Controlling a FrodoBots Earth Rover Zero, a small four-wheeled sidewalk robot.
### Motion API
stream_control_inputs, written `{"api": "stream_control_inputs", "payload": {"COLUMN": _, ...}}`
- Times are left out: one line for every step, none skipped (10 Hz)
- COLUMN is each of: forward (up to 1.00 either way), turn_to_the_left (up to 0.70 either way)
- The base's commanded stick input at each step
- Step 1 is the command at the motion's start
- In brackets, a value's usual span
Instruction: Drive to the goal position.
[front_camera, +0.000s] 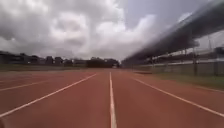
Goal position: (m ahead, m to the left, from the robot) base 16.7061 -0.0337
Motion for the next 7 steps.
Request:
{"api": "stream_control_inputs", "payload": {"forward": 0.7, "turn_to_the_left": 0.0}}
{"api": "stream_control_inputs", "payload": {"forward": 0.7, "turn_to_the_left": 0.0}}
{"api": "stream_control_inputs", "payload": {"forward": 0.7, "turn_to_the_left": 0.0}}
{"api": "stream_control_inputs", "payload": {"forward": 0.7, "turn_to_the_left": 0.0}}
{"api": "stream_control_inputs", "payload": {"forward": 0.7, "turn_to_the_left": 0.0}}
{"api": "stream_control_inputs", "payload": {"forward": 0.7, "turn_to_the_left": 0.0}}
{"api": "stream_control_inputs", "payload": {"forward": 0.7, "turn_to_the_left": 0.0}}
